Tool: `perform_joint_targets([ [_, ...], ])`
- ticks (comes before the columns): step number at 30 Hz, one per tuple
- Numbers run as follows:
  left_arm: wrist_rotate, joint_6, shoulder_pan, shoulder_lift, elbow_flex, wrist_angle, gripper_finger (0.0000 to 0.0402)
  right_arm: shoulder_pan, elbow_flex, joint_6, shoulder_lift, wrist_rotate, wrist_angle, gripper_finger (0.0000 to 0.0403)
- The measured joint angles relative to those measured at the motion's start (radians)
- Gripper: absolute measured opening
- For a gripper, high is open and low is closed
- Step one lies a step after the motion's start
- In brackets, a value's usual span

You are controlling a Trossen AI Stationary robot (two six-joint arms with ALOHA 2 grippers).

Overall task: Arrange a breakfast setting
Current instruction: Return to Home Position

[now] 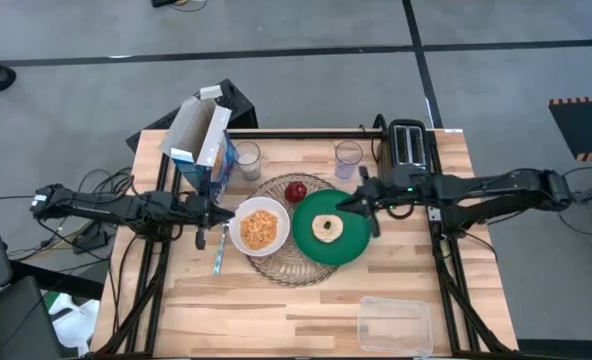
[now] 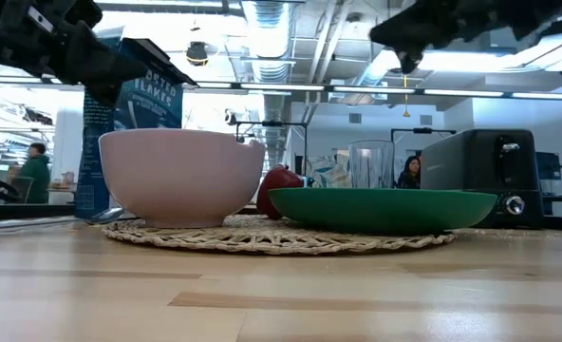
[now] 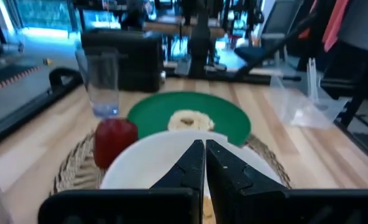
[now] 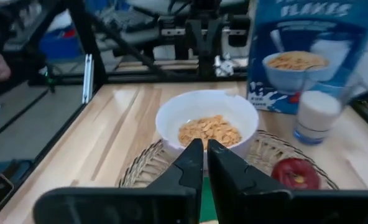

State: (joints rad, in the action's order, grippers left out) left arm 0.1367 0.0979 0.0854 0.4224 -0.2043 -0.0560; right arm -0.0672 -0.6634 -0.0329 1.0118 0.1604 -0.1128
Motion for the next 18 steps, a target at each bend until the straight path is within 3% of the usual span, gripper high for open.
perform_joint_targets([
  [10,0.049,-0.047,-0.009,-0.232,0.071,0.070,0.0000,-0.052,0.226,-0.076,-0.291,-0.007,-0.092,0.0029],
  [18,0.054,-0.052,-0.009,-0.423,0.108,0.162,0.0000,-0.081,0.365,-0.119,-0.514,-0.050,-0.078,0.0035],
])
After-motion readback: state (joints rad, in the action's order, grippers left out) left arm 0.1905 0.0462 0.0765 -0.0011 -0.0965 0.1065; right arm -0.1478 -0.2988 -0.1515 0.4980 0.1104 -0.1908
